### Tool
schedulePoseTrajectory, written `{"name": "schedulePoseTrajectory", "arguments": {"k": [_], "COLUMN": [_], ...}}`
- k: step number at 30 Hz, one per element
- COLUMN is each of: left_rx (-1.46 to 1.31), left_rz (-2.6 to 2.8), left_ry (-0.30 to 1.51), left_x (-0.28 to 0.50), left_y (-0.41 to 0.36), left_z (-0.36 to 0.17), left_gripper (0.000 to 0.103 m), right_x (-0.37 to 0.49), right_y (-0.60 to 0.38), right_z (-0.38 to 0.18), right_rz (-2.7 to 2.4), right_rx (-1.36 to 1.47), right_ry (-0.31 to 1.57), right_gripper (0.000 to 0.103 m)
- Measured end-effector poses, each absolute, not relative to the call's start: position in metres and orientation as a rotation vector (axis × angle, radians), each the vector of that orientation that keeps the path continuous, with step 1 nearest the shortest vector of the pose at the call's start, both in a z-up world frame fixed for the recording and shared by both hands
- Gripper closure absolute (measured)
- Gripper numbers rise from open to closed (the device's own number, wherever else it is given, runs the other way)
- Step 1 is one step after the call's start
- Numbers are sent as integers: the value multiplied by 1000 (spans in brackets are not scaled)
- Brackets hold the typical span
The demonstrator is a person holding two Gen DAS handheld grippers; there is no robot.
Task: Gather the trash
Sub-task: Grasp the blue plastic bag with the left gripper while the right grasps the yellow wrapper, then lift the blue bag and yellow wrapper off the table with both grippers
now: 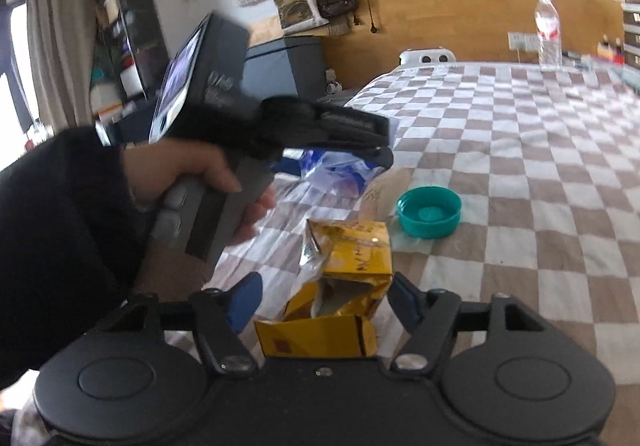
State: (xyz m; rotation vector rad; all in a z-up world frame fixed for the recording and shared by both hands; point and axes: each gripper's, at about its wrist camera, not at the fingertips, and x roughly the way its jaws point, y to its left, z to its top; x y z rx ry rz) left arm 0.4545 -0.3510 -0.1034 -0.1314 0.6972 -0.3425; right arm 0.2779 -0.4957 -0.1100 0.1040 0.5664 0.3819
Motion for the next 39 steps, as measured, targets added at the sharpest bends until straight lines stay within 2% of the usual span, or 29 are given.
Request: {"name": "schedulePoseTrajectory", "arguments": {"k": [4,9,17,23,26,28,30,31,32,33,39], "left_rx": [-107,-89,-10,-10,-5,-6,0,6,13,19,36], "left_rz": [-340,-355,-390,-424,-438,-446,-453,-456,-458,-460,-455], "left_ry": [682,648,592,581,585,592,593,591,589,586,557], "left_x": [452,443,408,380,371,367,363,361,359,357,343], "left_y": [-350,-343,-325,-308,-304,-303,-303,-304,-305,-306,-305], "left_z": [-103,-101,-95,-96,-99,-101,-102,-103,-103,-103,-101], "left_gripper": [46,58,61,61,61,61,61,61,61,61,61], "right_x": [281,283,283,283,286,288,291,292,293,295,293], "right_y": [-487,-496,-509,-509,-519,-525,-530,-531,-532,-531,-525], "right_z": [-113,-113,-113,-113,-113,-114,-115,-116,-117,-118,-118], "right_rz": [335,298,234,231,236,239,236,232,227,217,194], "right_rx": [49,90,150,175,251,305,349,362,372,367,319], "right_ry": [590,588,571,564,559,556,559,563,569,580,563], "right_gripper": [46,48,51,48,37,37,40,47,58,64,68]}}
